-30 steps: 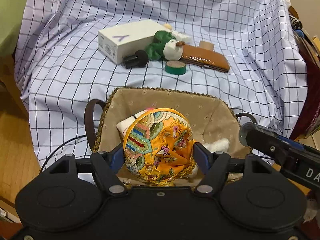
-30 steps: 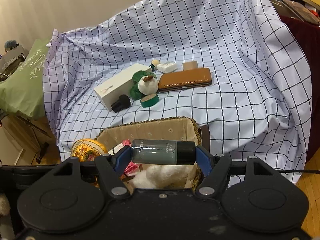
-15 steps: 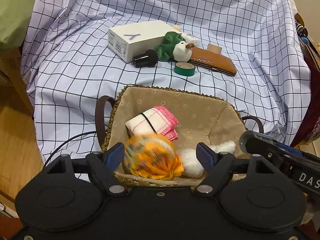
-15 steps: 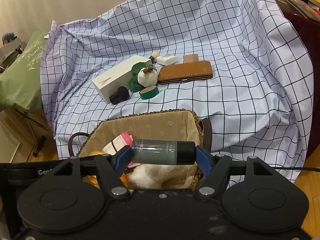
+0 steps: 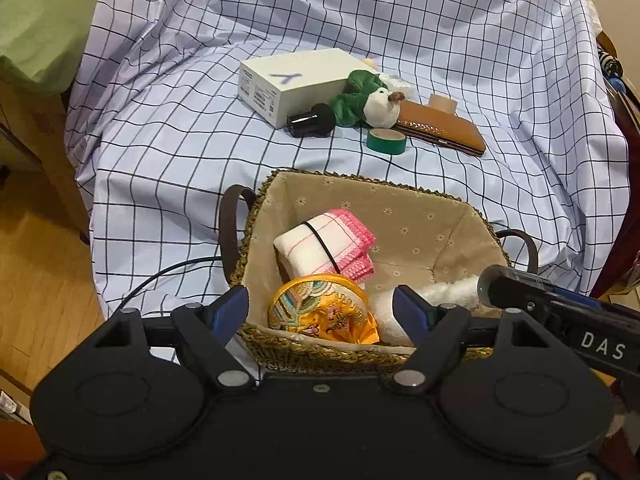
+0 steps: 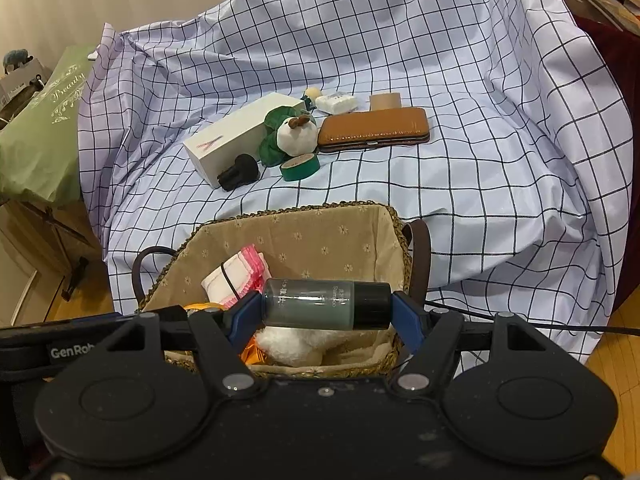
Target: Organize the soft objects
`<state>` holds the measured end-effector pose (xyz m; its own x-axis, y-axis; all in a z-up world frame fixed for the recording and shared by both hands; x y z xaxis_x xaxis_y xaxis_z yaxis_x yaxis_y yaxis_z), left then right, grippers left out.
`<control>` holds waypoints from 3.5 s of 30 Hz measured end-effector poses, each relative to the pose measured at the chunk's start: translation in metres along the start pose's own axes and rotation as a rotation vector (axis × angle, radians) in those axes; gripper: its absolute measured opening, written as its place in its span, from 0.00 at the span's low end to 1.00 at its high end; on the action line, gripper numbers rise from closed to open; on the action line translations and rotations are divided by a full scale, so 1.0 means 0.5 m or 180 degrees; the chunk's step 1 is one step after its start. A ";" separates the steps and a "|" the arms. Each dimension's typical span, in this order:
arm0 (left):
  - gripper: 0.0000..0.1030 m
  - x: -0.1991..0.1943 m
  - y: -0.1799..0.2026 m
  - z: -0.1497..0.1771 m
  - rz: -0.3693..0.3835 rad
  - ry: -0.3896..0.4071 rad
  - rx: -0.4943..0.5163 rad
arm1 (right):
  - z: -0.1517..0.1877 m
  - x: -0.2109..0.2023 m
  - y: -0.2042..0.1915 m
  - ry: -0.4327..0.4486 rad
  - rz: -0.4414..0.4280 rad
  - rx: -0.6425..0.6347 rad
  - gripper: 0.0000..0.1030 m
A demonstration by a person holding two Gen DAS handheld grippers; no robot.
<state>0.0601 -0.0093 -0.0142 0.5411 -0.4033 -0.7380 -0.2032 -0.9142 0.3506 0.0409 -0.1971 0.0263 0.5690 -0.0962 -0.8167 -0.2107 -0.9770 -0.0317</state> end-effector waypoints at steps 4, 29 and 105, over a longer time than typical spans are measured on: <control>0.73 -0.003 -0.001 0.004 -0.0029 0.0017 0.0008 | 0.001 0.001 -0.001 -0.0008 0.0004 -0.0007 0.68; 0.73 -0.008 -0.005 0.016 -0.0105 0.0027 0.0011 | 0.010 -0.006 0.003 0.0051 0.0224 -0.0122 0.69; 0.74 -0.009 0.003 0.015 -0.0179 -0.0003 0.0151 | 0.022 -0.001 0.015 -0.0003 0.0339 -0.0126 0.77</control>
<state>0.0515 -0.0090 -0.0146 0.5519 -0.3512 -0.7564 -0.2110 -0.9363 0.2808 0.0302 -0.2022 0.0202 0.5443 -0.1996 -0.8148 -0.2383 -0.9681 0.0780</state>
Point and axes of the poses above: each gripper's, at about its wrist camera, not at the fingertips, and x roughly the way its jaws point, y to its right, z to its underside, the point moved 2 cm from there along x, roughly the way its jaws point, and after that the axes turned 14 degrees about z, right-handed, at the moved point
